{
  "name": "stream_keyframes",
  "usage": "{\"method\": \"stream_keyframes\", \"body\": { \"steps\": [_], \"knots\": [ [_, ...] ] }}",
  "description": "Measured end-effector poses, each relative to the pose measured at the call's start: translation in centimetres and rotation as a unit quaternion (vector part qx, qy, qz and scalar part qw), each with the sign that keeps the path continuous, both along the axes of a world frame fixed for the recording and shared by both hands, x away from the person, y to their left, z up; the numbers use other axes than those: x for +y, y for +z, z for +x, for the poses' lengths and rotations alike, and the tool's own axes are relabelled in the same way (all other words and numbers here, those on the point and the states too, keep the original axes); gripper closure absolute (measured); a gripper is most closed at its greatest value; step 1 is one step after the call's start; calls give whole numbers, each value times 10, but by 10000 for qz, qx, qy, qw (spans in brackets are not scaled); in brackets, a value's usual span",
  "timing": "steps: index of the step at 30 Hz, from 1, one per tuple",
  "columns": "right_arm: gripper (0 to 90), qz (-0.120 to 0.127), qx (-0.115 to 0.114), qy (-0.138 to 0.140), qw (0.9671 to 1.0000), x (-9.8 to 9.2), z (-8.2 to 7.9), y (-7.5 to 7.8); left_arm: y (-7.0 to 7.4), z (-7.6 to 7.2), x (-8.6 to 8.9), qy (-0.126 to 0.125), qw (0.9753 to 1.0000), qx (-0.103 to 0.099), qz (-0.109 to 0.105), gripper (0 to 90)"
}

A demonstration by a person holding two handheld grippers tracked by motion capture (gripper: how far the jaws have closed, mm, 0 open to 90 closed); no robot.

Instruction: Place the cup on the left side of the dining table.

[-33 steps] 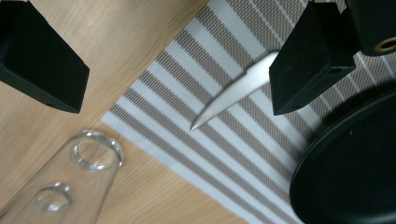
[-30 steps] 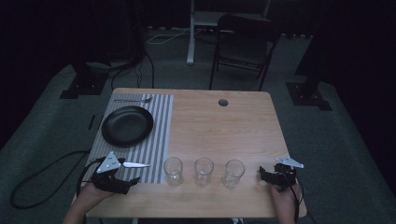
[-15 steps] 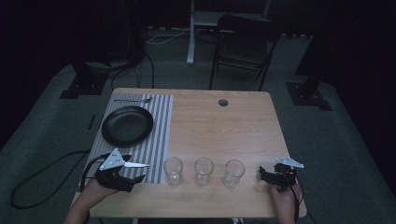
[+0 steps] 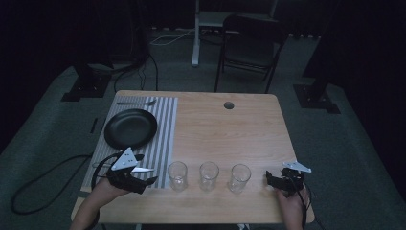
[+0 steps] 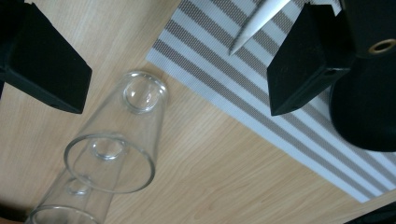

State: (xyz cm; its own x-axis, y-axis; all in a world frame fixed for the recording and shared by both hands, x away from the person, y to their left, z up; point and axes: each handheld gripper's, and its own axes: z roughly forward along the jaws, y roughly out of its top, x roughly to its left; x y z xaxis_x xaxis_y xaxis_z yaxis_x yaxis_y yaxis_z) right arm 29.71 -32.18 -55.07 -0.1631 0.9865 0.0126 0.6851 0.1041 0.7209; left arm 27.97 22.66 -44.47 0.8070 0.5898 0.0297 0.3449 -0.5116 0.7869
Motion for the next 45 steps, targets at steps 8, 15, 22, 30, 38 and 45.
{"method": "stream_keyframes", "body": {
  "steps": [8,15,22,30,38,45],
  "knots": [
    [119,1,0,-2,10000,0,0,0,11,3,-17,-202,9997,-129,-10,70],
    [119,1,0,-1,10000,0,0,0,15,7,-28,-341,9993,-120,2,70],
    [119,0,-1,-1,10000,0,0,0,18,10,-41,-475,9988,-95,14,70],
    [119,1,0,-2,10000,0,0,0,20,15,-58,-643,9979,-55,56,71],
    [119,1,0,-2,10000,0,0,0,21,20,-76,-807,9967,-48,113,71],
    [119,-1,-2,-1,10000,0,0,0,25,23,-88,-942,9954,-42,138,71]
  ]
}}
